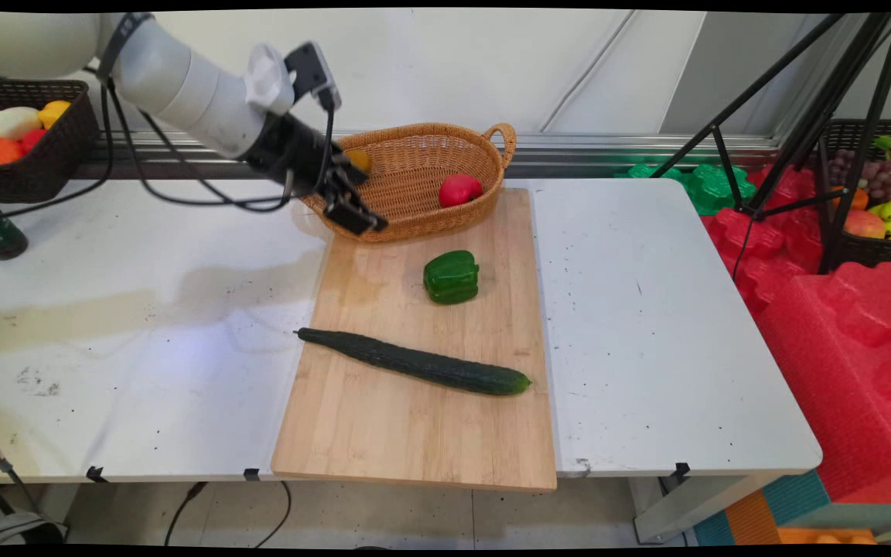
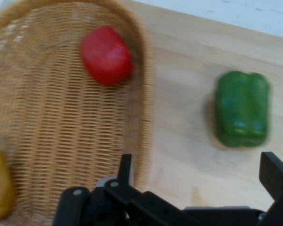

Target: Pick up the potato from the vegetable basket

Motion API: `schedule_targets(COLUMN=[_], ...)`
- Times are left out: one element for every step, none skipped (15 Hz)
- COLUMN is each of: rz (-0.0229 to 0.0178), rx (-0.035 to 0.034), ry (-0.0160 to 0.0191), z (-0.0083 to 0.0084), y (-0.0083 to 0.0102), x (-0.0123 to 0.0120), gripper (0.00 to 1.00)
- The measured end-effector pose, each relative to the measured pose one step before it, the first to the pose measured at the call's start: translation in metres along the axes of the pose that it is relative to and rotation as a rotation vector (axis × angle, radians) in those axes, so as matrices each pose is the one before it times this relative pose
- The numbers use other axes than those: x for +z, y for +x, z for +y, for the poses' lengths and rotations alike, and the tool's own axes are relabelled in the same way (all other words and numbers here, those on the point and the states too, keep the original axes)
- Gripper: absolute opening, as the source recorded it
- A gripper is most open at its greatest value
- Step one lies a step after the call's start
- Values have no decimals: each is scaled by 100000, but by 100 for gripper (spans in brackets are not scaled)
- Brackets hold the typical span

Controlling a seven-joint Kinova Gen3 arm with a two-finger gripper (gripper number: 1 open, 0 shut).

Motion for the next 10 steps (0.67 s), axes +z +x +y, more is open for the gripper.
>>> schedule_targets(rz=[239,-173,-336,-355,-688,-945,-955,-1318,-1572,-1471], rx=[-1674,-1694,-1351,-1097,-1217,-903,-760,-1045,-1401,-1190], ry=[2372,2936,2807,2312,2837,2878,2338,2621,2632,1963], z=[-755,-913,-878,-734,-823,-796,-647,-710,-681,-482], y=[348,387,434,399,497,513,391,414,376,242], x=[-48,35,154,227,388,494,492,715,886,796], gripper=[100,100,100,100,100,100,100,100,100,100])
